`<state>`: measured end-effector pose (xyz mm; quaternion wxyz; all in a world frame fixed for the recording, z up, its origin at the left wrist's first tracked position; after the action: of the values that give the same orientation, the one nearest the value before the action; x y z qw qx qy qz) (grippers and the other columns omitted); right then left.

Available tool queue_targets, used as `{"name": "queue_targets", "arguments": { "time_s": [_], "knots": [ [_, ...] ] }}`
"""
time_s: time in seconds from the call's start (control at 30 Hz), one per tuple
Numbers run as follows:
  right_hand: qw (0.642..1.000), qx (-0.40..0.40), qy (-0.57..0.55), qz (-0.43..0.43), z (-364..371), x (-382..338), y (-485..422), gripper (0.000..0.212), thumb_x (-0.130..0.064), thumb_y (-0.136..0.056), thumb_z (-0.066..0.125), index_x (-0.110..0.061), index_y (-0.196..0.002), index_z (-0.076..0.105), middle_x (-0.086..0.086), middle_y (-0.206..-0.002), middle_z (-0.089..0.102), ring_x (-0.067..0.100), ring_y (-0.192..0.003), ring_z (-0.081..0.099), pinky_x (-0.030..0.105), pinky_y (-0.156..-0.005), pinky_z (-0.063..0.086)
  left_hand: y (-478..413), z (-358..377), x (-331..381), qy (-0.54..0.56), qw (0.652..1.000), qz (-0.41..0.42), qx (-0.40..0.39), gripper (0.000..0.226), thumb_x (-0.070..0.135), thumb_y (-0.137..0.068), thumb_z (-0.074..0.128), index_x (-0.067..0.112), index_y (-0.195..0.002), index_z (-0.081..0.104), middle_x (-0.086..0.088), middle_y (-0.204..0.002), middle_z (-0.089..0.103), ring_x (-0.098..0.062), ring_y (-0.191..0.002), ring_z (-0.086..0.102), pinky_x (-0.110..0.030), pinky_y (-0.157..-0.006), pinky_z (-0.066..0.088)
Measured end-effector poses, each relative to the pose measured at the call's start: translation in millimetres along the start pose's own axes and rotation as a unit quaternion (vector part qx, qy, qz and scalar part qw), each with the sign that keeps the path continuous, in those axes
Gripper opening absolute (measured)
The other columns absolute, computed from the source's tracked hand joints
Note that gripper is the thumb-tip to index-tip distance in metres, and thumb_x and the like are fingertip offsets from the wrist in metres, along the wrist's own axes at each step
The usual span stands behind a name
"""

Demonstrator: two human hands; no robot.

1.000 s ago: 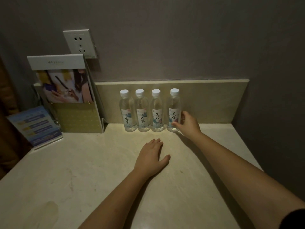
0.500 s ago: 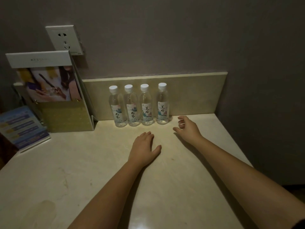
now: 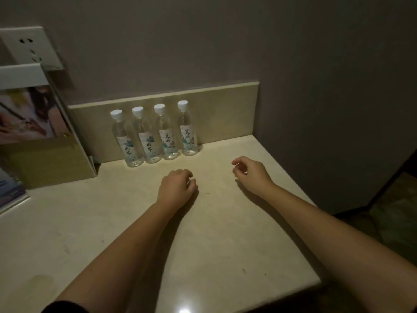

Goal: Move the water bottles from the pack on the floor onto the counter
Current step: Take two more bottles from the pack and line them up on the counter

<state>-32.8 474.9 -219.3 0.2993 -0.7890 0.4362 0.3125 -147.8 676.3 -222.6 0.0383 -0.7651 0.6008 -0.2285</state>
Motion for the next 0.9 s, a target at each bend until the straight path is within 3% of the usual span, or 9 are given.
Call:
{"name": "queue_targets", "arguments": {
  "time_s": [0.1,0.23,0.4,0.5,0.7,0.83,0.9],
  "knots": [
    [1.000,0.008,0.002,0.009,-28.4,6.0,3.8,0.015,-0.019,-0.091,0.057,-0.020,-0.102,0.066,0.001,-0.087,0.068,0.017,-0.075,0.066,0.031,-0.073,0.055,-7.2,-1.7,26.2,0.042,0.999,-0.026,-0.020,0.023,0.030,-0.090,0.051,0.018,-0.103,0.066,-0.002,-0.100,0.066,-0.019,-0.091,0.058,-0.034,-0.077,0.049],
    [1.000,0.010,-0.009,0.007,-70.3,23.1,14.2,0.013,-0.013,-0.089,0.060,-0.015,-0.096,0.070,0.004,-0.085,0.069,0.020,-0.075,0.066,0.026,-0.067,0.052,-8.1,0.4,77.7,0.047,0.999,-0.002,-0.027,0.022,0.024,-0.090,0.051,0.015,-0.103,0.066,-0.004,-0.101,0.067,-0.022,-0.092,0.059,-0.032,-0.077,0.046],
    [1.000,-0.001,-0.007,0.003,-125.3,55.3,30.8,0.010,-0.011,-0.087,0.062,-0.018,-0.091,0.070,0.003,-0.083,0.071,0.019,-0.078,0.068,0.033,-0.073,0.056,-6.3,5.3,133.6,0.025,1.000,0.006,-0.015,0.021,0.021,-0.090,0.052,0.013,-0.103,0.065,-0.005,-0.101,0.066,-0.024,-0.094,0.059,-0.033,-0.078,0.047],
    [0.999,-0.016,0.028,-0.028,-143.6,58.6,31.6,0.009,-0.016,-0.086,0.064,-0.025,-0.087,0.067,-0.003,-0.085,0.070,0.011,-0.079,0.065,0.024,-0.071,0.050,-4.6,3.1,145.5,0.013,1.000,-0.018,0.000,0.022,0.022,-0.090,0.051,0.014,-0.105,0.065,-0.005,-0.102,0.066,-0.024,-0.094,0.059,-0.034,-0.079,0.048],
    [0.997,-0.061,0.001,-0.053,-114.5,33.4,22.8,0.009,-0.016,-0.086,0.065,-0.021,-0.092,0.068,-0.002,-0.080,0.068,0.017,-0.077,0.067,0.030,-0.073,0.053,13.2,-12.9,116.4,0.024,0.996,-0.081,0.036,0.026,0.023,-0.090,0.052,0.012,-0.111,0.064,-0.006,-0.108,0.067,-0.023,-0.098,0.060,-0.031,-0.079,0.045],
    [0.994,-0.090,-0.011,-0.064,-58.5,3.6,4.9,0.012,-0.021,-0.086,0.064,-0.024,-0.098,0.064,-0.006,-0.084,0.065,0.013,-0.068,0.063,0.022,-0.051,0.052,18.9,-25.9,61.5,0.005,0.994,-0.109,0.023,0.033,0.026,-0.091,0.053,0.011,-0.120,0.060,-0.007,-0.118,0.063,-0.023,-0.107,0.057,-0.033,-0.087,0.045],
    [0.993,-0.098,-0.027,-0.055,-24.6,-12.2,-11.0,0.020,-0.022,-0.086,0.066,-0.021,-0.105,0.062,-0.004,-0.092,0.066,0.014,-0.070,0.064,0.022,-0.053,0.051,13.6,-31.5,26.4,-0.007,0.993,-0.120,0.007,0.037,0.028,-0.091,0.054,0.012,-0.124,0.058,-0.007,-0.125,0.061,-0.023,-0.114,0.055,-0.034,-0.093,0.044]
  ]
}}
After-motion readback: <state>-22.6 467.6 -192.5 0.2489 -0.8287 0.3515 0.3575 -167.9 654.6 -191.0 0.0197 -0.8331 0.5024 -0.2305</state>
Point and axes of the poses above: each hand's wrist, its own y-axis away from the middle knuckle, its own z-axis out of the palm, x = y × z, the point moved 5 cm from there along -y, towards the middle knuckle
